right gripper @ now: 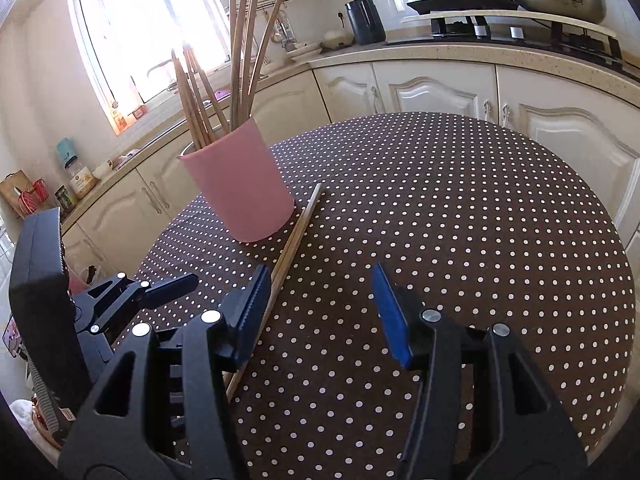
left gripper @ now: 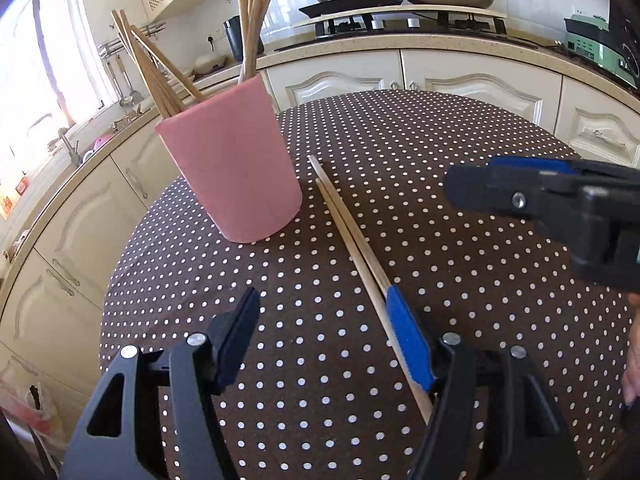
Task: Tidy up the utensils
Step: 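Move both open tools back down to the last chopsticks on the table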
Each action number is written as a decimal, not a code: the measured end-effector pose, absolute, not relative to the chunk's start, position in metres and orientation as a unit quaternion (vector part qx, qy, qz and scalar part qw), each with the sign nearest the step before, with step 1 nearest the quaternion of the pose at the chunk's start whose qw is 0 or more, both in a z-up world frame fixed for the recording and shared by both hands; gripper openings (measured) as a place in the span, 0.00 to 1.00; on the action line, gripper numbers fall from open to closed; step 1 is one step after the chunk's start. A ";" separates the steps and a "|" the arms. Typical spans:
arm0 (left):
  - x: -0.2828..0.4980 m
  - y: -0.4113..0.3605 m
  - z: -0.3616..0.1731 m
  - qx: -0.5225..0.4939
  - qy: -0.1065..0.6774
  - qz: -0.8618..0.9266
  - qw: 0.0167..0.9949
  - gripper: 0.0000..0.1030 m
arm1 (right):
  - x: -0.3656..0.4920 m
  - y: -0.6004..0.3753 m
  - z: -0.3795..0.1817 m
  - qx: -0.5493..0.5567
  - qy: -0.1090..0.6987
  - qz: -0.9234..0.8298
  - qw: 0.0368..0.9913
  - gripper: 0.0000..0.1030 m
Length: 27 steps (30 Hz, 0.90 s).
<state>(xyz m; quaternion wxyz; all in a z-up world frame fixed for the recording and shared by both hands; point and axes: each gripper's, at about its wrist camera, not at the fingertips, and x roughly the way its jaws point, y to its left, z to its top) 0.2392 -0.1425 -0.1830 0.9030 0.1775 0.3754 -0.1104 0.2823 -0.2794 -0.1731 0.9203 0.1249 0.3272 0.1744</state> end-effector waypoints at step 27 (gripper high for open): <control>0.259 -0.105 -0.192 0.078 0.428 -0.120 0.892 0.57 | 0.358 -0.214 -0.186 0.036 0.468 0.149 0.870 0.39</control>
